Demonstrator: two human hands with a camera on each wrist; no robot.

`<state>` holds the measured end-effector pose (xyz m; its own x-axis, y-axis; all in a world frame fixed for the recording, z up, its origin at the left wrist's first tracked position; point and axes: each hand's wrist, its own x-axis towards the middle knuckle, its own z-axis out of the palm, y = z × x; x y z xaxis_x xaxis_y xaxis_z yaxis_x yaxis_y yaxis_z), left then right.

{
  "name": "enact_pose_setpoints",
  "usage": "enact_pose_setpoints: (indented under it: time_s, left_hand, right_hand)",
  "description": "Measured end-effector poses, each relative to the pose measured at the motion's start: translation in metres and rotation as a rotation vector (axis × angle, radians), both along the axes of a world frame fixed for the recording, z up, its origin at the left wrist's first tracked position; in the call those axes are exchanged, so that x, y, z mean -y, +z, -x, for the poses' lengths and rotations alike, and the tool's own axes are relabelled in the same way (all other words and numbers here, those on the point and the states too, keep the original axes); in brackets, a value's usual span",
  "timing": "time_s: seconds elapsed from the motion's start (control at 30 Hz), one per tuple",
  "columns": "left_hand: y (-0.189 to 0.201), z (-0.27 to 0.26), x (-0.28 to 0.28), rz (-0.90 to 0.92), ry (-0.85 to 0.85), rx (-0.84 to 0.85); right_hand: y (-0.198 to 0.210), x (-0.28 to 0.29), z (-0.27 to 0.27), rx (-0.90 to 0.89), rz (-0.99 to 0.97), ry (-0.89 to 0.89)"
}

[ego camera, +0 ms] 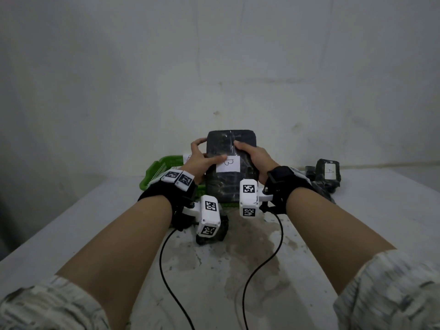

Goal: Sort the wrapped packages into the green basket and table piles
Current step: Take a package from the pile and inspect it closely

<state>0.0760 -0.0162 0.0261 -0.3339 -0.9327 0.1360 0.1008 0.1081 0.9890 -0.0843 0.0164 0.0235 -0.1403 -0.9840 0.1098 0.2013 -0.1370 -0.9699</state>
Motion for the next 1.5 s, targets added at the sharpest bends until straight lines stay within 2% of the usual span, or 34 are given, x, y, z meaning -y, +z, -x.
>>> enact_pose_setpoints:
  time_s: [0.1,0.17,0.23,0.3,0.4,0.47,0.57,0.63,0.7,0.77,0.9,1.0,1.17,1.37,1.5]
  left_hand:
    - [0.000,-0.002,0.004,0.192,0.174,0.222]
    - [0.002,-0.003,0.007,0.329,0.317,0.378]
    - [0.008,-0.004,0.004,0.319,0.254,0.321]
    - [0.016,-0.003,-0.003,0.137,0.087,0.169]
    - [0.026,-0.006,-0.009,-0.102,-0.219,0.043]
    - [0.029,-0.006,-0.012,-0.115,-0.321,0.025]
    - [0.030,-0.005,-0.008,-0.030,-0.162,-0.018]
    - [0.027,-0.005,-0.008,-0.038,-0.098,-0.052]
    - [0.025,-0.004,-0.010,-0.082,-0.117,-0.034]
    - [0.025,-0.002,-0.014,-0.084,-0.127,-0.002]
    - [0.023,-0.002,-0.010,-0.016,-0.059,0.042]
    - [0.020,-0.002,-0.011,-0.008,-0.056,0.013]
    - [0.022,-0.006,-0.011,-0.011,-0.019,-0.061]
    - [0.018,-0.007,-0.016,-0.087,-0.032,0.187]
    - [0.012,-0.006,-0.012,-0.067,-0.038,0.062]
  right_hand:
    - [-0.001,0.001,0.000,0.001,0.004,0.007]
    - [0.000,-0.001,0.002,0.071,-0.001,0.032]
    - [0.001,-0.002,0.005,0.136,0.006,0.048]
    - [0.003,-0.005,0.006,0.120,0.051,0.076]
    - [0.005,-0.003,0.007,-0.007,0.115,0.015]
    - [0.008,-0.002,0.004,-0.138,0.125,-0.096]
    - [0.006,0.006,0.005,-0.221,0.128,-0.232]
    - [0.006,0.007,0.002,-0.120,0.107,-0.181]
    - [0.006,0.006,-0.002,0.038,0.048,-0.031]
    - [0.007,0.003,-0.005,0.107,0.030,0.006]
    - [0.009,0.002,-0.010,0.111,0.054,-0.065]
    - [0.009,0.001,-0.008,0.061,0.065,-0.091]
    - [0.006,-0.010,-0.001,-0.001,-0.013,0.081]
    - [0.005,-0.013,-0.003,0.091,0.036,-0.022]
    - [0.002,-0.012,-0.003,0.100,0.038,0.006]
